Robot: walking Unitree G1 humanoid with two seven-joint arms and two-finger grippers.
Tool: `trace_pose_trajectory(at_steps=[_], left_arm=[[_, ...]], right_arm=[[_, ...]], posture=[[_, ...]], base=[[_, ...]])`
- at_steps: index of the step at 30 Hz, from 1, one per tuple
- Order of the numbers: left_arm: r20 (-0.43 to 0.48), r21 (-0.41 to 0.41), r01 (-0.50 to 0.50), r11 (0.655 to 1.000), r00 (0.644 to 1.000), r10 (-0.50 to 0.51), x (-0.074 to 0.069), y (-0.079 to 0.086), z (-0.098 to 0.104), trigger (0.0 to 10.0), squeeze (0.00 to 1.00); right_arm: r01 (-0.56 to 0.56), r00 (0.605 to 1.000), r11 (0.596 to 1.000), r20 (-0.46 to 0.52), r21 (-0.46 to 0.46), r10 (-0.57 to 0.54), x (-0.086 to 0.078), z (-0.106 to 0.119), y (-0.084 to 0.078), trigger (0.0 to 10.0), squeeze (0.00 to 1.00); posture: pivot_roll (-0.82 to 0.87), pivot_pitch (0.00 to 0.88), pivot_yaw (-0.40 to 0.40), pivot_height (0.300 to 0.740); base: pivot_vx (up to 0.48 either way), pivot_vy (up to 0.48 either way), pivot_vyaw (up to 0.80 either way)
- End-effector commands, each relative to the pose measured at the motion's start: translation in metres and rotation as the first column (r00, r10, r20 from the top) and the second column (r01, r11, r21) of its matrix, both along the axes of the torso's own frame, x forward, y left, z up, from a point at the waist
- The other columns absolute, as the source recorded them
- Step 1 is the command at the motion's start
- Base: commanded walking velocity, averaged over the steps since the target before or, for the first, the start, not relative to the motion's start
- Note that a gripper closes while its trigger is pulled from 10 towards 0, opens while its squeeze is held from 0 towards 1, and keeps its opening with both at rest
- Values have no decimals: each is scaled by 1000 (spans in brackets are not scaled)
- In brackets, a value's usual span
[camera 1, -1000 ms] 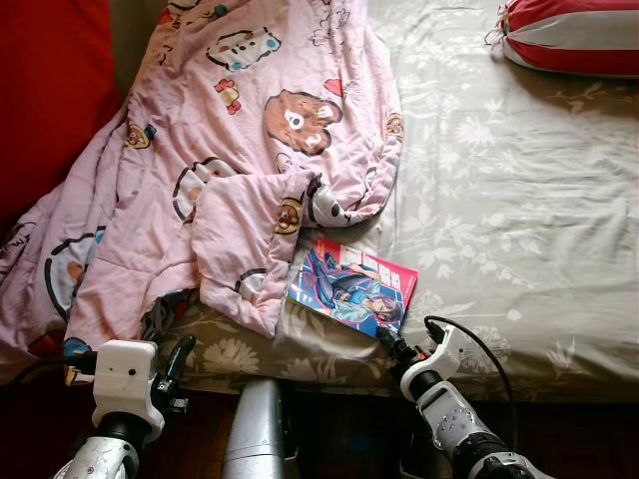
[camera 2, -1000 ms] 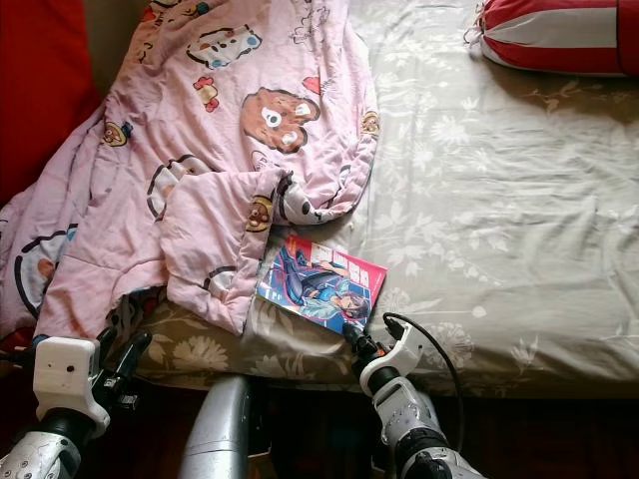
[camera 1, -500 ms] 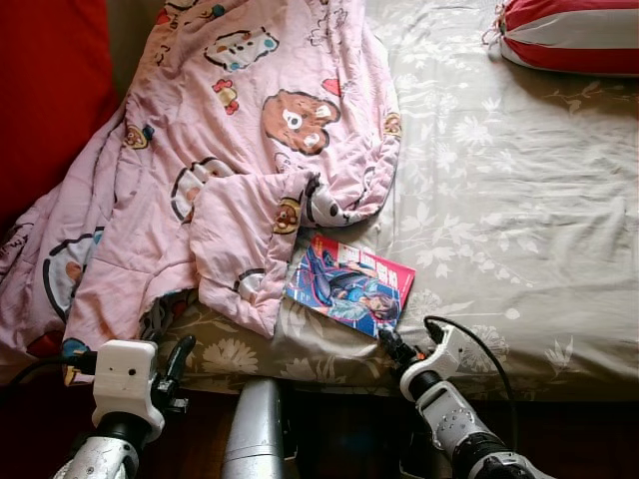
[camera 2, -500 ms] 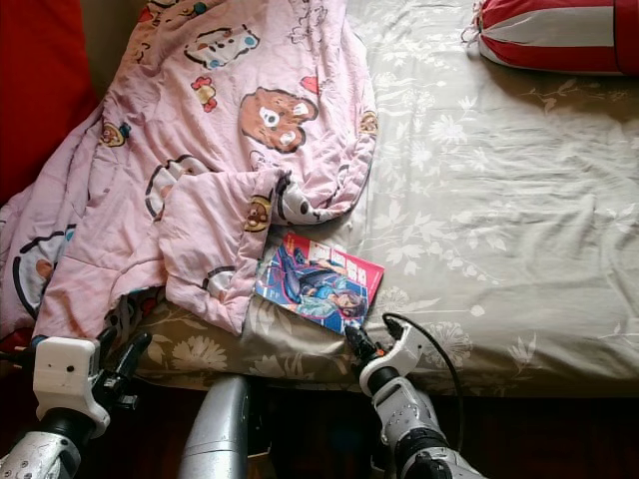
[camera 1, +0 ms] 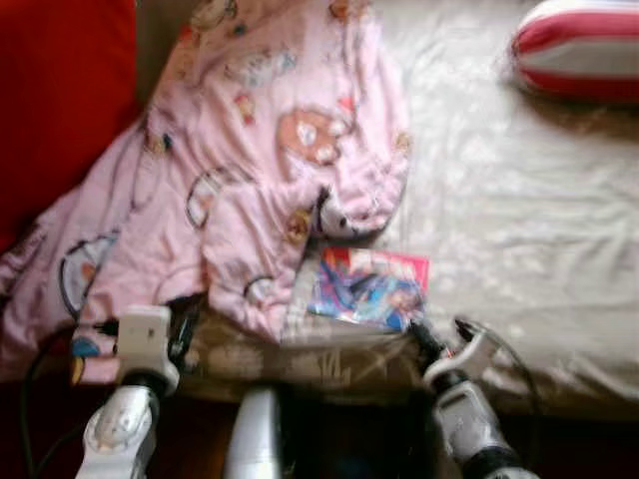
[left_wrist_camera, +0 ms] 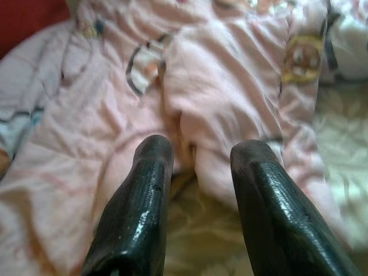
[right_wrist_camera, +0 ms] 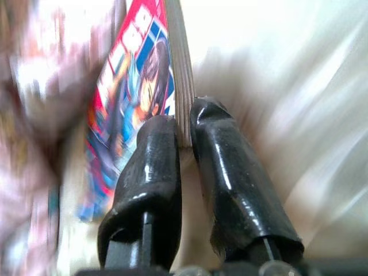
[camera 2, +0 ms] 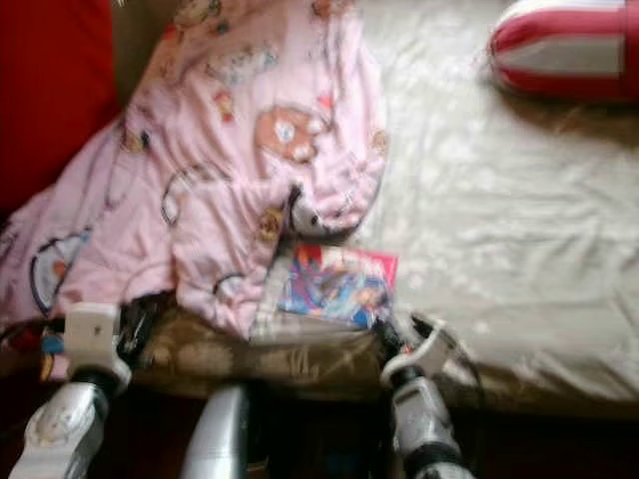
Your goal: Clean up the room
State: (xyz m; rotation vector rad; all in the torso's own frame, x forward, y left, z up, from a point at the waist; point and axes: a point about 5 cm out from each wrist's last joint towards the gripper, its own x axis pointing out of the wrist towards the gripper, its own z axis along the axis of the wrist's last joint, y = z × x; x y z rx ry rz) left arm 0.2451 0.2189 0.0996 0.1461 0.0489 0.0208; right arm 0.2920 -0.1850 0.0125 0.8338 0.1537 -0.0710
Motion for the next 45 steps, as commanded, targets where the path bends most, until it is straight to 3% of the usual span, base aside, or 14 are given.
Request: trace_pose_trajectory(at_steps=[1,4,8,14,18,19,20,21,22,24,25,32,45], left_arm=[[-39,16,-30,999,999,31,-6,7,-11,10000,0],[-33,14,-32,999,999,32,-2,6,-14,10000,0],[-15,18,-36,999,999,37,6,10,-19,10000,0],[-25,-20,-69,997,997,68,11,13,-27,10000,0],[-32,-63,-108,992,994,106,14,12,-38,10000,0],[-30,-72,-113,991,993,111,14,11,-40,10000,0],[-29,-74,-113,991,993,111,14,10,-41,10000,0],[-28,-76,-114,991,993,112,15,10,-42,10000,0],[-30,-78,-117,990,993,115,15,9,-44,10000,0],[-30,-78,-117,990,993,115,15,9,-44,10000,0],[-31,-81,-123,989,992,121,15,10,-45,10000,0],[-91,-110,-193,975,979,184,10,23,-62,10000,0],[-233,-107,-247,963,948,217,-10,30,-98,10000,0]], right_arm=[[71,997,997,8,8,-71,-7,-2,-8,0,0],[92,995,996,-38,-6,-92,-22,-14,-11,0,0],[90,994,995,-55,-32,-91,-25,-17,-7,0,0],[37,999,974,-12,-225,-41,-14,-2,-4,0,0],[-8,998,929,52,-369,29,-6,16,-5,0,0],[-9,997,914,70,-406,41,-4,22,-6,745,0],[-10,996,905,75,-424,47,-2,24,-7,745,0],[-13,996,898,76,-440,51,-1,25,-7,5961,0],[-19,996,887,74,-462,59,1,27,-7,8706,0],[-19,996,887,74,-462,59,1,27,-7,8706,0],[-22,995,877,76,-480,67,3,29,-7,10000,0],[-70,983,813,96,-578,154,16,43,5,10000,0],[-101,984,792,55,-602,168,14,37,9,10000,0]], posture=[[155,0,36,595],[151,0,35,595],[146,0,35,595],[114,0,31,595],[103,0,14,595],[104,0,9,595],[102,0,7,595],[102,0,5,595],[100,0,2,595],[100,0,2,595],[99,0,1,595],[98,0,-8,614],[101,0,-18,669]], base=[[0,0,0],[0,0,0],[0,0,0],[0,0,0],[0,0,0],[0,0,0],[0,0,0],[0,0,0],[0,0,0],[0,0,0],[0,0,0],[0,0,0],[0,0,0]])
